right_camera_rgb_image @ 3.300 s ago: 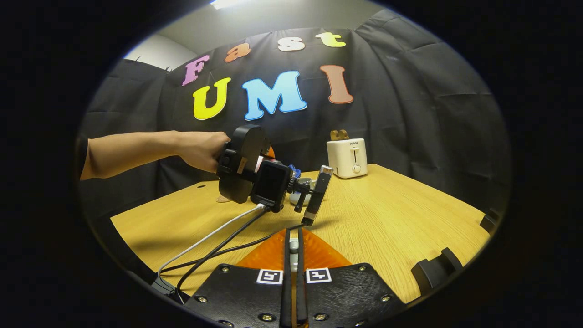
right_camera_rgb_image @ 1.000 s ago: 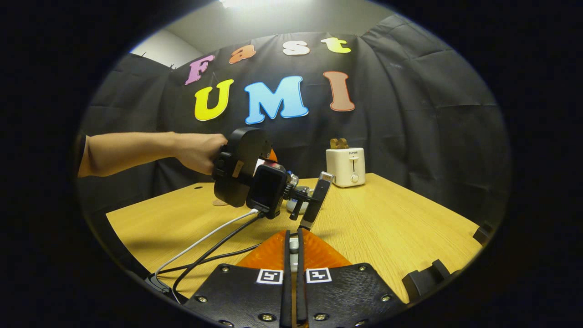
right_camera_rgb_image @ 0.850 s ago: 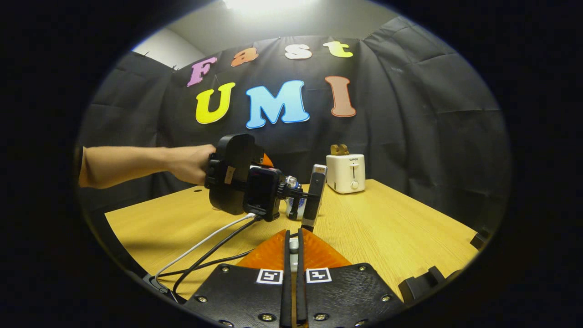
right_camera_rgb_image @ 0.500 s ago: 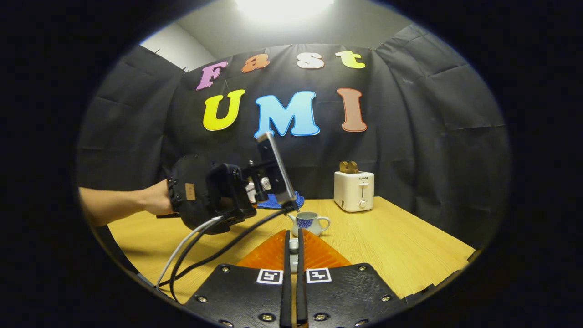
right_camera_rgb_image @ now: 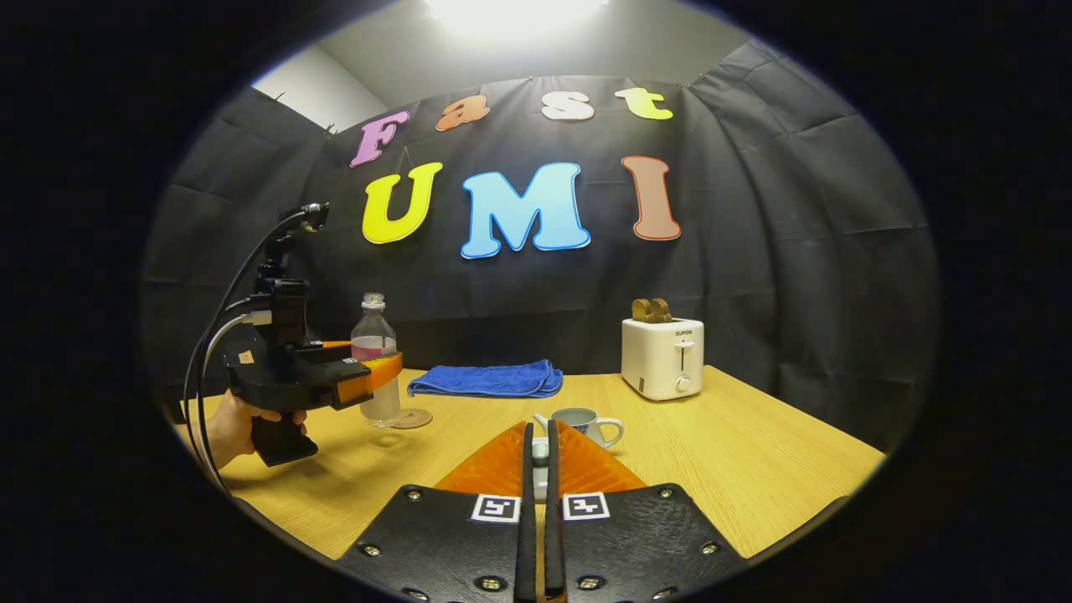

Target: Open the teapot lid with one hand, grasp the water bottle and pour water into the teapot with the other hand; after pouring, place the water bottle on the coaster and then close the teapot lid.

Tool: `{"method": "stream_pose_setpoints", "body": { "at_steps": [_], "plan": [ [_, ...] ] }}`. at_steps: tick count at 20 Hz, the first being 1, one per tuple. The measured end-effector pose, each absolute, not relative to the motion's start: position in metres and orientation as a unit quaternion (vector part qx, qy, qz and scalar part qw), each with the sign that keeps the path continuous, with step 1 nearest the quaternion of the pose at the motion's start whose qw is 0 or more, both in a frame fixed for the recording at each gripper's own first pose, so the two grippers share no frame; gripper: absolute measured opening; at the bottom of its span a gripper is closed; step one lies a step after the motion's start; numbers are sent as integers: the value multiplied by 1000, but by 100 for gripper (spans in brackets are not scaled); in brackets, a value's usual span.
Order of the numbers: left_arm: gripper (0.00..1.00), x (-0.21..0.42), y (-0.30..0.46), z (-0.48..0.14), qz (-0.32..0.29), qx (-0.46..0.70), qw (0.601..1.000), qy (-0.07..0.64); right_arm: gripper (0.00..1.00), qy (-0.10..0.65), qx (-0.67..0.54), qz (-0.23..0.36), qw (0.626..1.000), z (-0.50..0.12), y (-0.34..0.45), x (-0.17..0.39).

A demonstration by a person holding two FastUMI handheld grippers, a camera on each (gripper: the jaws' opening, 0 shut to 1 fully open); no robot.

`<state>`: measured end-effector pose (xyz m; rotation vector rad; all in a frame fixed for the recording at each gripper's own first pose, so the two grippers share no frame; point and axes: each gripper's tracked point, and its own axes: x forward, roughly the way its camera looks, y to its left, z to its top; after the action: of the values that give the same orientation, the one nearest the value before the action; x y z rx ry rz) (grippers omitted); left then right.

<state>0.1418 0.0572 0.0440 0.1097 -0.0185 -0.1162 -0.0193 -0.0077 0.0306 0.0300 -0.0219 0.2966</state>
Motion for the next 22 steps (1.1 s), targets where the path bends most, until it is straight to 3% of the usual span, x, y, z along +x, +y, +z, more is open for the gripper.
{"method": "stream_pose_setpoints", "body": {
  "at_steps": [13,22],
  "plan": [
    [84,215,83,19,-34,18,999,-19,4,9,27,140,990,15,-18,-3],
    [84,227,87,3,-27,3,1000,-8,5,16,32,134,990,12,-23,4]
  ]
}}
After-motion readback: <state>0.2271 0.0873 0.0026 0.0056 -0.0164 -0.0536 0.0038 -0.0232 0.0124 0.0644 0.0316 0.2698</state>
